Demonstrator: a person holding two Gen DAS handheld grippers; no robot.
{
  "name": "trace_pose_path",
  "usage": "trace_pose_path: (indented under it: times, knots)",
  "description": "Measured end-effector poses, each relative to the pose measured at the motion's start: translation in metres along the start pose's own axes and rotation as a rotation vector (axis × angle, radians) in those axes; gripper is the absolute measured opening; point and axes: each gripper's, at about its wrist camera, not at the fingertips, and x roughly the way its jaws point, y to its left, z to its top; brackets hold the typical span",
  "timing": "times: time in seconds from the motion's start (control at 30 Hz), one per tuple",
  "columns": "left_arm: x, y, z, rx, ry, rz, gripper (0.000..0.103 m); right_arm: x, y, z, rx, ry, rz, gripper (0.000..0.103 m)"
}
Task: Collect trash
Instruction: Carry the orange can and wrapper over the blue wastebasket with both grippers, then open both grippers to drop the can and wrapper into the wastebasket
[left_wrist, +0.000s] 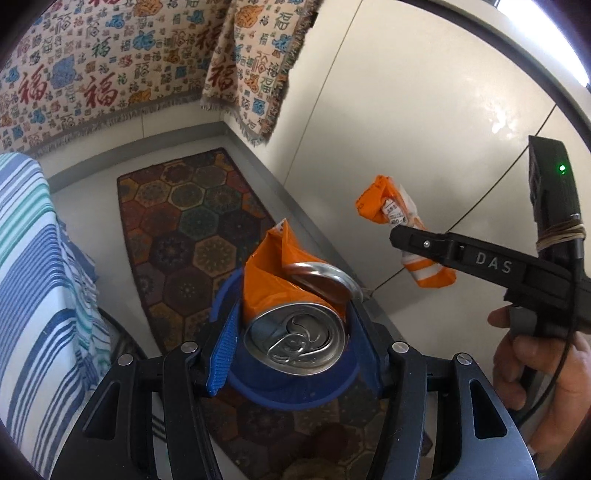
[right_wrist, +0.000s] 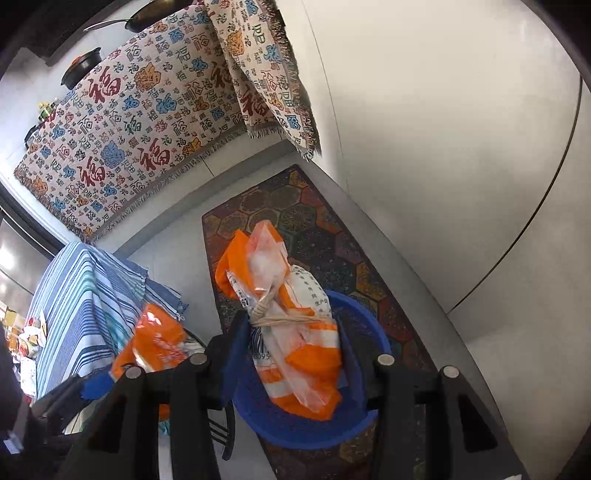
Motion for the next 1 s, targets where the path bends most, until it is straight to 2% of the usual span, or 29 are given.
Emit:
trace_pose_path:
  times: [0.5, 0.57, 0.6, 0.7, 0.73, 0.9, 1.0]
  knots:
    - [0.048, -0.004, 0.000, 0.009, 0.060, 0.009, 0.059, 0.003, -0.005, 0.005, 0.049, 0.003, 0.023, 0.051]
    - [0.054, -0.005, 0.000, 0.007, 0.062, -0.001, 0.059, 0.002, -0.003, 0.005, 0.052, 0.000, 0.031, 0.059]
    - [0.057, -0.005, -0.001, 0.003, 0.065, -0.003, 0.061, 0.001, -0.003, 0.006, 0.051, -0.004, 0.030, 0.062]
    - [0.062, -0.004, -0.001, -0.008, 0.053, 0.002, 0.090, -0.004, -0.002, 0.007, 0.056, -0.029, 0.018, 0.064]
    - [0.060, -0.004, -0.002, -0.007, 0.043, 0.008, 0.093, -0.007, -0.002, 0.008, 0.058, -0.039, 0.014, 0.064]
    - [0.043, -0.001, -0.006, -0.027, 0.019, 0.028, 0.093, -0.017, 0.003, 0.010, 0.050, -0.086, -0.016, 0.064]
    - [0.011, 0.001, -0.013, -0.040, -0.020, 0.033, 0.093, -0.021, 0.010, 0.012, 0.040, -0.103, -0.034, 0.067]
